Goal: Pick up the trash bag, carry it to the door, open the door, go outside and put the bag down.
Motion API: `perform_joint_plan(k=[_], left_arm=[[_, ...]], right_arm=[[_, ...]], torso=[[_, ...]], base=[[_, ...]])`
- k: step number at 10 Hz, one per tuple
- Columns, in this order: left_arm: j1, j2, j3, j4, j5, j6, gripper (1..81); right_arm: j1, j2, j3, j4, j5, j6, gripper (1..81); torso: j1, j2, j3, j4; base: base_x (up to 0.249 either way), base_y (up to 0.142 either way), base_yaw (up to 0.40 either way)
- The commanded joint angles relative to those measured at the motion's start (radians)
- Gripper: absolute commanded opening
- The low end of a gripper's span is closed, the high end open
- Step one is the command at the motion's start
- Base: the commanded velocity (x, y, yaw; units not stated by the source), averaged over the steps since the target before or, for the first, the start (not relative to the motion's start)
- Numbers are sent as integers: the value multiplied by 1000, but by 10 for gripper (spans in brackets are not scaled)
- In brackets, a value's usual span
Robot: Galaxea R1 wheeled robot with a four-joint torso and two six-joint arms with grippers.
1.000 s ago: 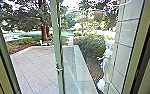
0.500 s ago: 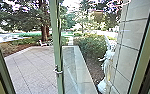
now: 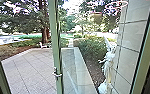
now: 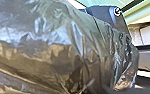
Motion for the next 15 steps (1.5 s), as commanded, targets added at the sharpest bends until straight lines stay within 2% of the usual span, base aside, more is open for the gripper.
perform_joint_plan(k=[1,15], left_arm=[[-55,-2,8,8,51,0,10],[-53,0,9,2,56,0,10]], right_arm=[[52,4,7,2,-52,-5,811],[53,7,6,-5,-52,-5,811]], torso=[[1,0,0,0],[2,0,0,0]], base=[[78,0,0],[79,0,0]])
